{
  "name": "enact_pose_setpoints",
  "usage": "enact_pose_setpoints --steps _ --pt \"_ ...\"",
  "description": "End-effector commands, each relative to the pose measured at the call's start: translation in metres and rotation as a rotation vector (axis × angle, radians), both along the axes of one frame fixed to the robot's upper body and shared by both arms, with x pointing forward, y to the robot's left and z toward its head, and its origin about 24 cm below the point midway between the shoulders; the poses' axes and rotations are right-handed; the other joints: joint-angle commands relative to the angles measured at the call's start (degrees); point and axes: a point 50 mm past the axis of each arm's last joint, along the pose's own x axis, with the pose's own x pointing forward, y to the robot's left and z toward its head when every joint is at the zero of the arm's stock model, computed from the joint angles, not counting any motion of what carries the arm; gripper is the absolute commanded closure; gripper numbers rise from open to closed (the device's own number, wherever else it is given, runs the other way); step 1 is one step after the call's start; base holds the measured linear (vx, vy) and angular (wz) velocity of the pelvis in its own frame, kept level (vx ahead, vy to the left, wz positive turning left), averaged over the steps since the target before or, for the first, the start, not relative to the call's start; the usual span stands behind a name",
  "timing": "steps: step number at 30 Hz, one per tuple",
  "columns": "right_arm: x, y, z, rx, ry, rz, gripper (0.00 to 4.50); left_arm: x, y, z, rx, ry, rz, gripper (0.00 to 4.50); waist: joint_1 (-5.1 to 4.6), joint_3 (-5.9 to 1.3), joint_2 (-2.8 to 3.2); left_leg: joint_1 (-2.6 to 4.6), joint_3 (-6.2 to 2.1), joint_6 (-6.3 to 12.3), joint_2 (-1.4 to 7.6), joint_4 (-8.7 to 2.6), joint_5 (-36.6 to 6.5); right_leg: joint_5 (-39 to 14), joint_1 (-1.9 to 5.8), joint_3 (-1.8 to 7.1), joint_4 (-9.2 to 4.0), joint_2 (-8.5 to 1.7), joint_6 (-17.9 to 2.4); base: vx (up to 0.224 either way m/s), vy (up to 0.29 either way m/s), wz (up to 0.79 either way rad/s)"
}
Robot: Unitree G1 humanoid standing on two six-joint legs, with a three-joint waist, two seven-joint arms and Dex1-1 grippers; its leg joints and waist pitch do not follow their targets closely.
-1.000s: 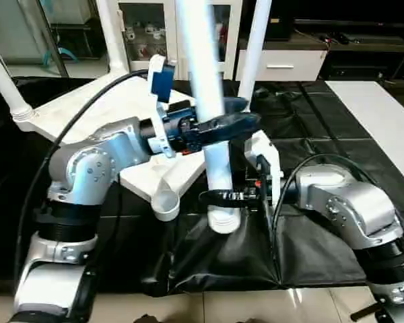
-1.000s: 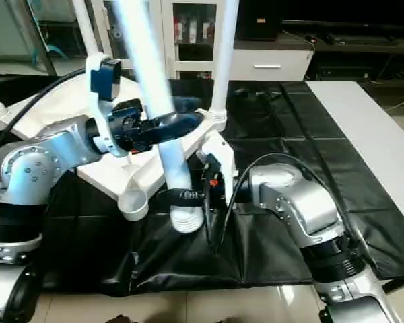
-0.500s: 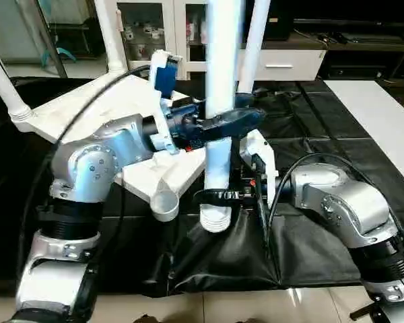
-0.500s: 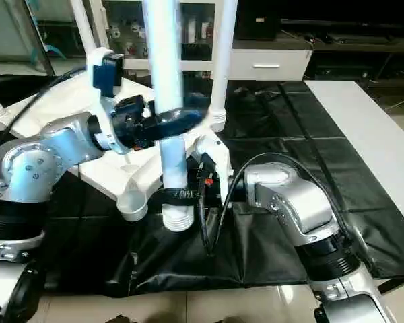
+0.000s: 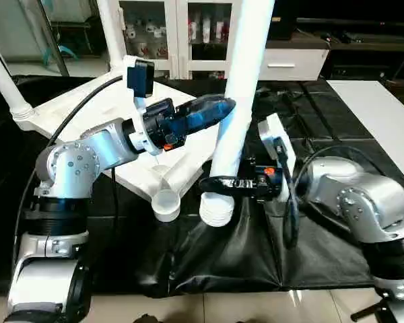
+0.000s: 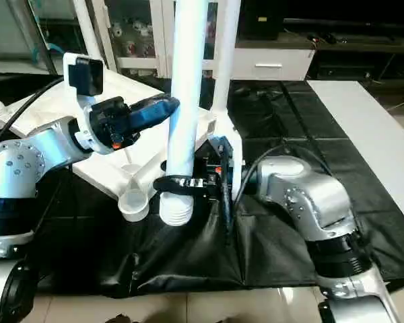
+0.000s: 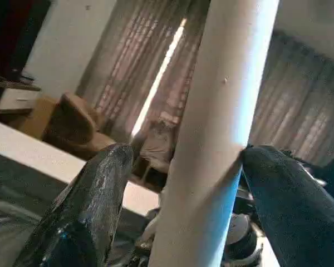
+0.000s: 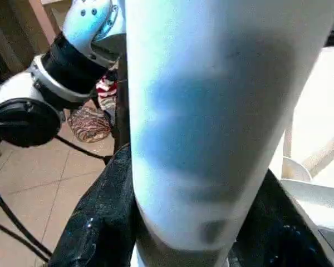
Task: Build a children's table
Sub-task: Pick table leg
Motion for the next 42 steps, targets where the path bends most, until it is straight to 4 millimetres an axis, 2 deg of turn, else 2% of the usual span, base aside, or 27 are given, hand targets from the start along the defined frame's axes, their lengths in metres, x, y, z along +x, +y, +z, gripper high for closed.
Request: enact_pose_setpoints --steps 1,2,3,4,5,6,7,8,9,10,11,12,13,14,15,17,18,20,21,24,29,30,32,36,38,41,42 --pt "0.003 -0.012 0.001 -0.039 -0.035 -0.083 2.64 0.001 0.013 0.0 0.024 -0.023 0.074 0.91 0.02 -3.78 0.31 -0.13 0.89 0.27 -0.34 -4.33 -15.02 -22.66 3.32 2.01 -4.85 -1.67 -8.33 0.0 0.0 0.0" --pt "0.003 -0.012 0.001 -0.039 -0.035 -0.083 2.64 0.001 0.013 0.0 0.024 -0.023 0.074 0.91 0.02 -3.75 0.28 -0.04 0.92 0.26 -0.37 -4.28 -15.23 -23.36 3.18 1.99 -5.02 -1.68 -8.05 0.0 0.0 0.0" --pt "0.004 -0.027 -0.005 -0.049 -0.011 -0.199 2.64 -0.003 0.034 -0.007 0.079 -0.046 0.168 0.91 -0.05 -3.74 0.5 -0.03 0.86 0.11 -0.35 -4.29 -15.46 -24.2 3.17 1.99 -5.05 -1.79 -7.8 0.0 0.0 0.0" --pt "0.003 -0.03 -0.006 -0.046 -0.003 -0.221 2.64 -0.005 0.038 -0.009 0.103 -0.053 0.189 0.91 -0.36 -3.64 0.3 -0.19 0.79 -0.03 -0.17 -4.54 -15.78 -24.62 3.18 2.0 -5.04 -1.81 -7.34 0.0 0.0 0.0" --pt "0.002 -0.035 -0.009 -0.039 0.014 -0.269 2.64 -0.009 0.048 -0.015 0.189 -0.084 0.255 0.91 -0.39 -3.7 0.36 -0.21 0.68 -0.04 -0.22 -4.57 -15.78 -25.13 3.2 1.92 -5.04 -1.77 -7.02 0.0 0.0 0.0" --pt "0.002 -0.035 -0.009 -0.039 0.014 -0.269 2.64 -0.009 0.048 -0.015 0.189 -0.084 0.255 0.91 -0.6 -3.72 0.21 -0.08 0.71 0.0 -0.21 -4.59 -15.89 -25.84 3.04 1.98 -5.15 -1.76 -6.32 0.0 0.0 0.0" --pt "0.002 -0.035 -0.009 -0.039 0.014 -0.272 2.64 -0.009 0.048 -0.015 0.196 -0.086 0.259 0.91 -0.69 -3.75 0.38 0.19 0.92 0.27 -0.39 -4.39 -15.75 -26.28 2.8 1.97 -5.38 -1.6 -6.22 0.0 0.0 0.0" --pt "0.001 -0.037 -0.011 -0.039 0.019 -0.293 2.64 -0.01 0.052 -0.018 0.251 -0.109 0.297 0.91 -0.6 -3.89 0.23 0.14 0.8 0.44 -0.22 -4.44 -14.84 -24.65 2.88 2.03 -5.12 -1.69 -6.94 0.0 0.0 0.0" --pt "0.004 -0.038 -0.014 -0.041 0.012 -0.359 2.64 -0.006 0.056 -0.025 0.417 -0.181 0.374 0.91 -0.65 -3.75 0.36 0.06 0.84 0.56 -0.2 -4.51 -15.05 -24.28 2.8 2.03 -5.09 -1.61 -7.25 0.0 0.0 0.0" --pt "0.004 -0.038 -0.014 -0.041 0.012 -0.359 2.64 -0.006 0.056 -0.025 0.417 -0.181 0.374 0.91 -0.82 -3.53 0.26 0.06 0.72 0.56 -0.15 -4.71 -16.41 -25.79 2.65 1.95 -5.24 -1.52 -6.38 0.0 0.0 0.0" --pt "0.008 -0.039 -0.016 -0.041 -0.005 -0.421 2.64 -0.003 0.06 -0.035 0.617 -0.257 0.412 0.91 -1.0 -3.56 -0.57 0.02 0.83 0.65 -0.25 -4.64 -16.49 -26.6 2.72 1.92 -5.34 -1.55 -5.95 0.0 0.0 0.0" --pt "0.01 -0.037 -0.017 -0.031 -0.026 -0.474 2.64 0.0 0.063 -0.051 0.828 -0.342 0.381 0.91 -0.92 -3.46 -0.37 0.29 0.72 0.4 -0.24 -4.7 -17.15 -28.83 2.35 2.03 -5.55 -1.63 -4.52 0.0 0.0 0.0" --pt "0.011 -0.036 -0.017 -0.027 -0.042 -0.506 2.64 0.001 0.067 -0.062 0.951 -0.379 0.334 0.91 -1.1 -3.21 -0.34 0.17 0.53 0.37 -0.46 -4.9 -18.0 -31.3 2.11 2.07 -6.06 -1.56 -2.5 0.0 0.0 0.0" --pt "0.011 -0.034 -0.017 -0.022 -0.054 -0.515 2.64 0.002 0.069 -0.069 0.995 -0.373 0.297 0.91 -1.23 -3.41 -0.28 0.46 0.6 -0.48 -0.46 -4.86 -18.15 -31.76 2.1 2.17 -5.87 -1.75 -1.91 0.0 0.0 0.0" --pt "0.011 -0.034 -0.017 -0.022 -0.054 -0.515 2.64 0.002 0.069 -0.069 0.997 -0.373 0.296 0.91 -1.02 -3.48 -0.15 0.62 0.59 -0.57 -0.43 -4.85 -17.72 -31.49 1.99 2.2 -6.01 -1.88 -2.05 0.0 0.0 0.0" --pt "0.009 -0.031 -0.016 -0.005 -0.089 -0.499 2.64 0.004 0.069 -0.074 1.031 -0.382 0.262 0.91 -0.89 -3.69 0.1 0.43 0.5 -0.77 -0.11 -5.02 -17.09 -27.98 2.15 2.34 -5.52 -2.01 -3.95 0.0 0.0 0.0" --pt "0.004 -0.028 -0.017 -0.013 -0.092 -0.459 2.64 0.005 0.072 -0.08 1.116 -0.402 0.207 0.91 -0.93 -3.78 0.12 0.16 0.46 -0.88 -0.04 -5.08 -16.52 -24.71 2.38 2.42 -5.04 -2.01 -5.32 0.0 0.0 0.0" --pt "0.001 -0.028 -0.018 -0.013 -0.08 -0.436 2.64 0.006 0.075 -0.084 1.166 -0.403 0.181 0.91 -0.86 -3.9 0.14 0.12 0.52 -0.76 0.01 -5.05 -15.92 -20.6 2.6 2.58 -4.53 -1.95 -6.89 0.0 0.0 0.0" --pt "-0.002 -0.027 -0.018 -0.015 -0.06 -0.406 2.64 0.007 0.079 -0.089 1.23 -0.394 0.154 0.91 -0.79 -3.95 0.67 0.21 0.54 -0.79 0.04 -5.09 -15.46 -18.35 2.7 2.6 -4.41 -1.92 -7.96 0.0 0.0 0.0" --pt "-0.006 -0.024 -0.017 -0.014 -0.059 -0.363 2.64 0.013 0.086 -0.096 1.331 -0.416 0.131 0.91 -0.89 -3.88 0.36 0.01 0.73 -0.36 -0.18 -4.96 -14.68 -16.49 3.07 2.7 -4.23 -1.97 -9.27 0.0 0.0 0.0" --pt "-0.013 -0.02 -0.017 -0.017 -0.062 -0.314 2.64 0.017 0.102 -0.105 1.47 -0.393 0.059 0.91 -0.88 -3.86 0.65 0.2 0.62 -0.78 -0.09 -4.98 -15.92 -17.37 3.07 2.72 -4.35 -2.09 -9.97 0.0 0.0 0.0" --pt "-0.013 -0.02 -0.018 -0.019 -0.064 -0.311 2.64 0.018 0.104 -0.105 1.481 -0.387 0.049 0.91 -1.01 -3.61 0.41 0.08 0.52 -1.06 -0.22 -5.11 -17.58 -20.66 3.18 2.64 -4.55 -2.14 -9.12 0.0 0.0 0.0" --pt "-0.014 -0.019 -0.018 -0.02 -0.065 -0.302 2.64 0.019 0.107 -0.107 1.514 -0.387 0.019 0.91 -1.22 -3.51 0.42 0.18 0.47 -1.09 -0.25 -5.05 -18.78 -25.03 3.0 2.62 -4.99 -2.34 -7.91 0.0 0.0 0.0" --pt "-0.015 -0.018 -0.017 -0.02 -0.068 -0.287 2.64 0.021 0.11 -0.112 1.546 -0.38 -0.018 0.91 -1.43 -3.44 0.36 0.27 0.36 -0.78 -0.36 -4.95 -19.48 -29.35 2.75 2.49 -5.69 -2.41 -6.03 0.0 0.0 0.0" --pt "-0.015 -0.018 -0.016 -0.019 -0.069 -0.283 2.64 0.021 0.11 -0.112 1.529 -0.36 -0.03 0.91 -1.45 -3.51 0.33 0.2 0.31 -0.72 -0.32 -4.96 -19.21 -29.55 2.77 2.49 -5.65 -2.45 -5.98 0.0 0.0 0.0" --pt "-0.015 -0.019 -0.016 -0.023 -0.072 -0.279 2.64 0.019 0.111 -0.11 1.511 -0.331 -0.074 0.91 -1.44 -3.63 0.49 0.27 0.29 -0.67 -0.16 -5.01 -18.72 -27.44 2.69 2.61 -5.41 -2.42 -6.97 0.0 0.0 0.0" --pt "-0.015 -0.021 -0.015 -0.026 -0.073 -0.278 2.64 0.017 0.112 -0.108 1.505 -0.308 -0.103 0.91 -1.46 -3.72 0.5 0.21 0.32 -0.65 -0.09 -5.03 -18.1 -25.28 2.75 2.71 -5.14 -2.36 -7.83 0.0 0.0 0.0"
